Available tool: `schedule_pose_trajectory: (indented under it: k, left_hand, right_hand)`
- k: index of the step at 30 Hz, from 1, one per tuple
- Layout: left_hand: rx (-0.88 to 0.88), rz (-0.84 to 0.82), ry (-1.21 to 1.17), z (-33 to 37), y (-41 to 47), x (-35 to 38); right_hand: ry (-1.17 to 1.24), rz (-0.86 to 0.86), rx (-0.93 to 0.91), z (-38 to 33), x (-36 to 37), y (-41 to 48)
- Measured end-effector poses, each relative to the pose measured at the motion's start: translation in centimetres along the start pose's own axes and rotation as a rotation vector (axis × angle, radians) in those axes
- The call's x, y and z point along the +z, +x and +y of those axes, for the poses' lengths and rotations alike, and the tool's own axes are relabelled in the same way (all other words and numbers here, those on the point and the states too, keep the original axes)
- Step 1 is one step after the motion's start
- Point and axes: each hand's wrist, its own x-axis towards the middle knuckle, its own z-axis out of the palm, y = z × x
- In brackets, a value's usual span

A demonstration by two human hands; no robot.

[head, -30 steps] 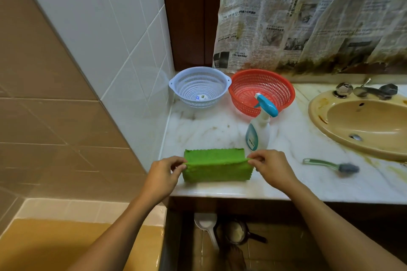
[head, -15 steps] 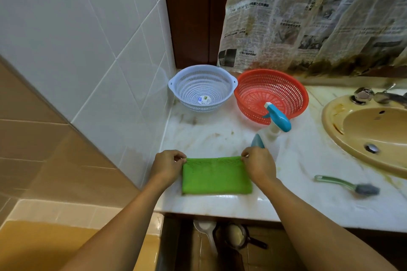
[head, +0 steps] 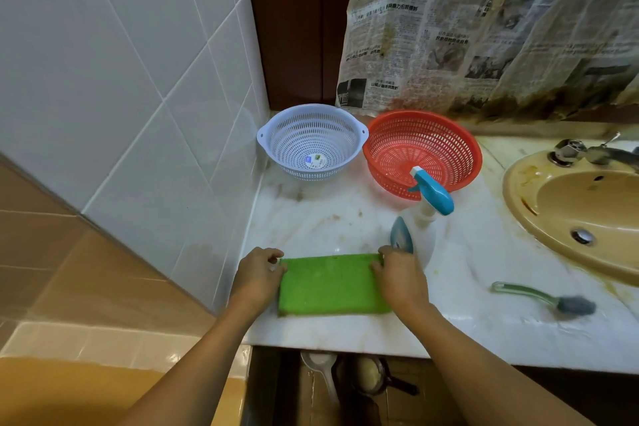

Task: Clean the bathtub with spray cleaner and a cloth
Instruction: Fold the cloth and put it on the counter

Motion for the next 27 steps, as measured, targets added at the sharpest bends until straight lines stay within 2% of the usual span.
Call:
schedule_pose_trajectory:
  k: [3,7,15,20,23,27]
  left_hand:
    - [0.023,0.026,-0.001,-0.5,-1.8,0.3]
    - [0.015,-0.063,0.04,-0.8,-4.4,0.8]
    - [-0.002,-0.141,0.064,-0.1,-7.2,1.1]
    - [0.08,-0.133,0.088,0.0,-7.7,0.8]
    - [0.171,-0.14,0.211,0.0,-7.2,0.9]
    - [0.179,-0.193,0.375,0.4,-7.0,1.1]
  right_hand:
    - [0.109,0.007,0.11,0.3,-0.7,-2.6]
    - [0.122,-0.149,0.258,1.0,0.0,-5.5]
    - [0.162,-0.13,0.303,2.1,0.3,-5.9]
    - [0.242,-0.141,0.285,3.3,-0.8,-5.6]
    - [0.272,-0.131,0.314,3.6,-0.7,-5.9]
    - [0.263,-0.124,0.34,4.3,0.1,-6.2]
